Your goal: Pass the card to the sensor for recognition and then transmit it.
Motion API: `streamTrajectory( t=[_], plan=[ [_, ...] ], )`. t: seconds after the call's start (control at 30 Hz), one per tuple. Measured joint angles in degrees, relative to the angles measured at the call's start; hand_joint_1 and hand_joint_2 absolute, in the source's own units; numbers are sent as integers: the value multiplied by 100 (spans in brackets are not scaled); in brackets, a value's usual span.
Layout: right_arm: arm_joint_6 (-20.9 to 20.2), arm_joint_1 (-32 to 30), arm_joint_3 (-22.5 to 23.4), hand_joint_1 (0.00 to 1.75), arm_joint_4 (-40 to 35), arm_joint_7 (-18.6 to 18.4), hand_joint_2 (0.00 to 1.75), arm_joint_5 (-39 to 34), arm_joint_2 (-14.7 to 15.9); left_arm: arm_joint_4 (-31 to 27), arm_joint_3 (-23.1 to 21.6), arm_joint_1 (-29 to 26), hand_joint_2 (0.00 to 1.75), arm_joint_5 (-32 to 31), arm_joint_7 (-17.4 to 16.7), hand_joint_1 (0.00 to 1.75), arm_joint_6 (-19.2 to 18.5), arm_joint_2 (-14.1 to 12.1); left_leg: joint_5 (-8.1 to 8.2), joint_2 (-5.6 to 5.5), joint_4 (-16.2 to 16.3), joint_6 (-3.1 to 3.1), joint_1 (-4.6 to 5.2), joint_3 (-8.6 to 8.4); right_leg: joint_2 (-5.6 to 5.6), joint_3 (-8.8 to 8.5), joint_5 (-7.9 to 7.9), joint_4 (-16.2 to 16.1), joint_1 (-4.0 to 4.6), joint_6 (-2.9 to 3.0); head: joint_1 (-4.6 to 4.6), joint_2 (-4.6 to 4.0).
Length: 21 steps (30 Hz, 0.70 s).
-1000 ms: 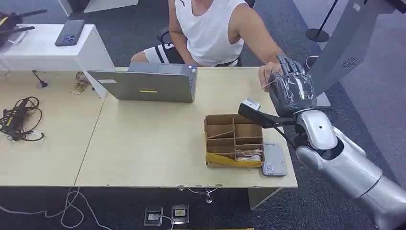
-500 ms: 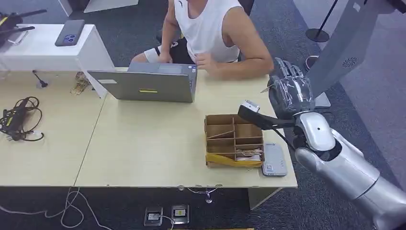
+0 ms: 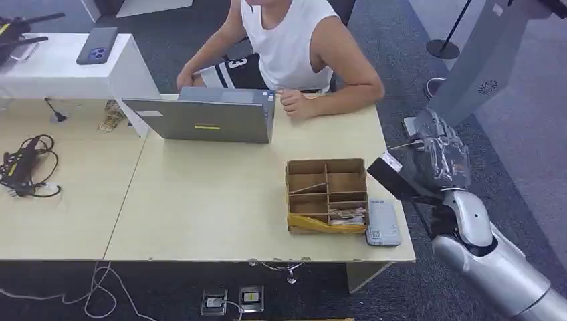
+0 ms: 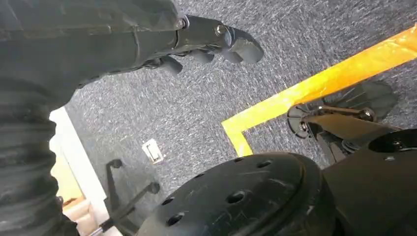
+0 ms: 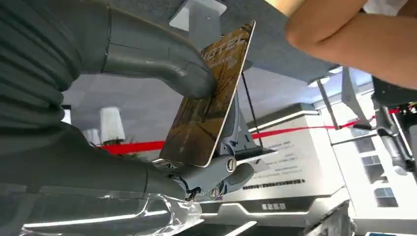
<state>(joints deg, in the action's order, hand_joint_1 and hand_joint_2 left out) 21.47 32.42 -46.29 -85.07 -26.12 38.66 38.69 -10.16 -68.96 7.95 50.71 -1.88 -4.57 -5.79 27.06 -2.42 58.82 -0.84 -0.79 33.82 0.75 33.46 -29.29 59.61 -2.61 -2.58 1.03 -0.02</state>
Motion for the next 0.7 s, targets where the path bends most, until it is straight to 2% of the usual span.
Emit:
streamTrajectory(
  t=[0.17,0.33,0.7],
  plan=[
    [173,-511,503,175,-35,227,175,-48,50,0,0,0,175,44,0,0,0,0,4,14,0,-5,-1,-6,7,-1,0,0,1,0,0,0],
    [100,-935,872,175,-48,450,175,-20,20,0,2,0,175,92,0,0,0,0,4,17,-1,-6,-2,-5,8,-2,0,0,2,0,2,0],
    [-394,-1384,976,175,-11,774,175,-114,-199,0,4,2,175,105,0,0,0,0,5,18,-2,-6,-2,-5,8,-1,-1,0,3,1,2,0]
  ],
)
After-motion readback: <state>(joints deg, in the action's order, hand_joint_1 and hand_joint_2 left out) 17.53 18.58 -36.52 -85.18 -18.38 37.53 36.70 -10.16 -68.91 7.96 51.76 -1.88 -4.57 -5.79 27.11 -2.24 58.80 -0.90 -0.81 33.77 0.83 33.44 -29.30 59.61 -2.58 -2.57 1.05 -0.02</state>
